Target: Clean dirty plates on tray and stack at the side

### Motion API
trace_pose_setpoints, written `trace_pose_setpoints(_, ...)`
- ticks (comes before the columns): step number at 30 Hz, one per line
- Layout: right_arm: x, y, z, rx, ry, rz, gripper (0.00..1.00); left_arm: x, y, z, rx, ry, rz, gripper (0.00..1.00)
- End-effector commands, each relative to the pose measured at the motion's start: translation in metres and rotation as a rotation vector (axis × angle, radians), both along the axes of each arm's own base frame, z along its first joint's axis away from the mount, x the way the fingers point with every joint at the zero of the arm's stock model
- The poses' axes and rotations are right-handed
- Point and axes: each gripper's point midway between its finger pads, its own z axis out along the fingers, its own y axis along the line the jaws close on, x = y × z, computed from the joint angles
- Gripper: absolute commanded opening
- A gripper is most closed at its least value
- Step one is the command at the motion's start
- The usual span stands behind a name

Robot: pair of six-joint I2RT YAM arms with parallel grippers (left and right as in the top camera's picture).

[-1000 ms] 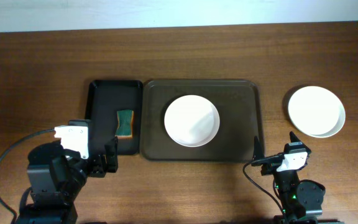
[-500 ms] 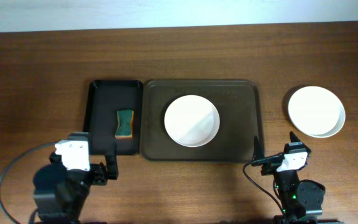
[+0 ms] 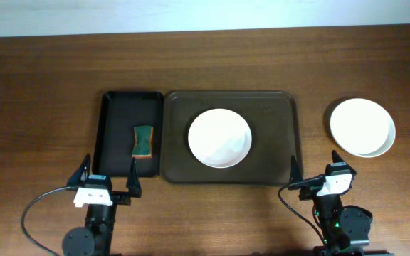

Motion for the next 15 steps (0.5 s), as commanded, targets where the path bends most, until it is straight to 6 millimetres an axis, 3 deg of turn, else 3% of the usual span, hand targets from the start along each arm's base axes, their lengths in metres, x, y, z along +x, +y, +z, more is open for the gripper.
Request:
trace_pose_setpoints(1,0.0,0.001,-0.002,0.002,0.002,0.01,0.99,0.005,0.002,-0.016,-0.005,-0.019,0.009,1.0)
trace_pose_setpoints(7,0.0,0.001,-0.002,0.002,0.002,0.01,0.99,0.005,0.005,-0.059,-0.056,0.165,0.031,1.0)
trace_pose_setpoints(15,0.0,0.001,-0.002,0.002,0.002,0.01,0.99,0.006,0.006,-0.059,-0.056,0.164,0.032,1.0)
